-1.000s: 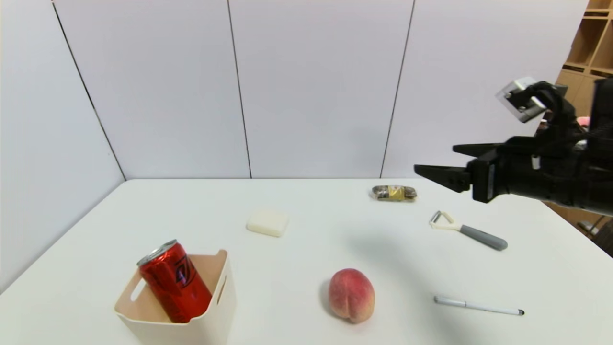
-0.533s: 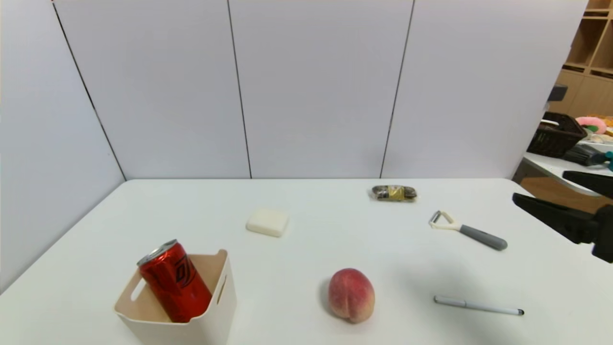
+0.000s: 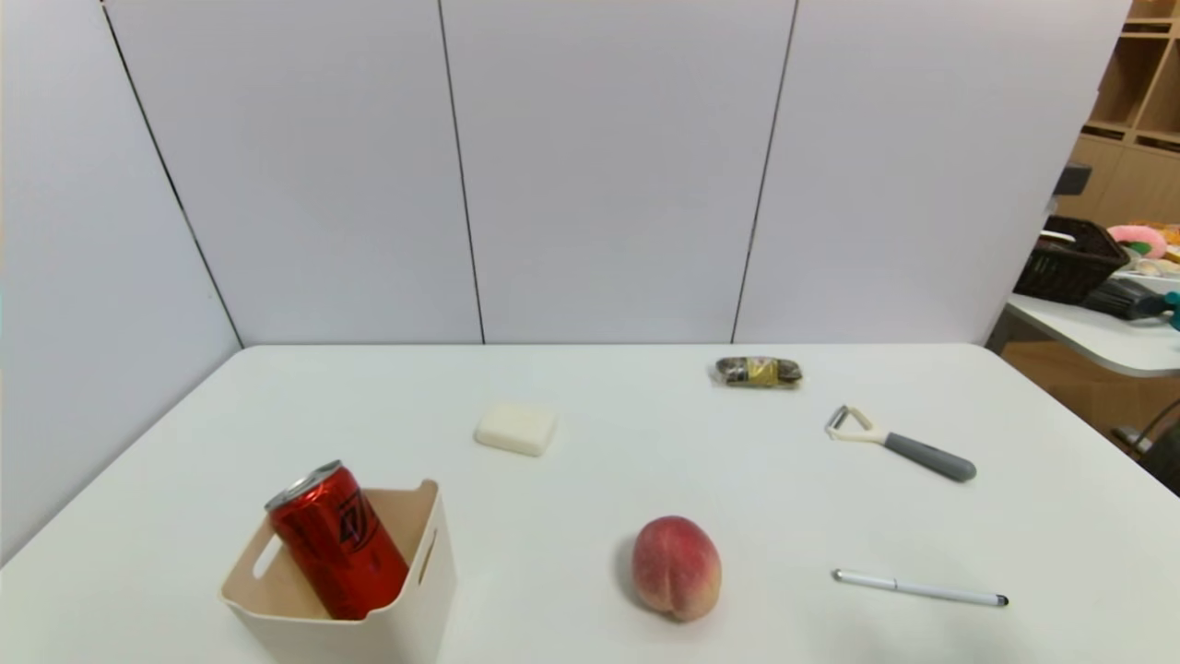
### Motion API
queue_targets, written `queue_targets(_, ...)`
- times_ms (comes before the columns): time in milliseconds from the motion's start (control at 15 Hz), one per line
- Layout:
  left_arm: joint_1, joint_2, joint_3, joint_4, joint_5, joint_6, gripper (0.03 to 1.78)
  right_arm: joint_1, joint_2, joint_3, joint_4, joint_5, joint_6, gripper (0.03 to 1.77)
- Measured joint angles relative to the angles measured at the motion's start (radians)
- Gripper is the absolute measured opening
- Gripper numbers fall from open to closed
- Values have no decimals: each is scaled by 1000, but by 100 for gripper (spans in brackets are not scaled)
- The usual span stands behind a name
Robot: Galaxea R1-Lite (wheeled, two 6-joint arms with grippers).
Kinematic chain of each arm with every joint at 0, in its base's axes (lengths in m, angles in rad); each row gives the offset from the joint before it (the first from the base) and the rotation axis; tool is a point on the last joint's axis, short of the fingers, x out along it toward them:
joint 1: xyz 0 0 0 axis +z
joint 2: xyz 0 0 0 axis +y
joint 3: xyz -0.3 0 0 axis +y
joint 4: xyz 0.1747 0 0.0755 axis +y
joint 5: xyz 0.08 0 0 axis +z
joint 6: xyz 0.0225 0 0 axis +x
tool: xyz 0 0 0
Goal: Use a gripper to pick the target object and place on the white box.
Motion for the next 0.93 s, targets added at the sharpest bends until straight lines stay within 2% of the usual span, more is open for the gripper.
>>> queue_targets(200, 0, 0, 0, 0, 0, 0, 169, -7, -151, 119, -51, 1, 29, 169)
queue_targets(467, 0, 0, 0, 0, 0, 0, 169, 4, -338, 231, -44, -8, 35, 169)
queue_targets(667, 0, 0, 0, 0, 0, 0, 169, 26, -446, 243, 77, -17, 32, 169)
queue_targets(800, 0, 0, 0, 0, 0, 0, 169, 33, -523, 244, 203, -43, 25, 169)
queue_targets(933, 0, 0, 0, 0, 0, 0, 169, 37, -581, 244, 338, -108, 24, 169)
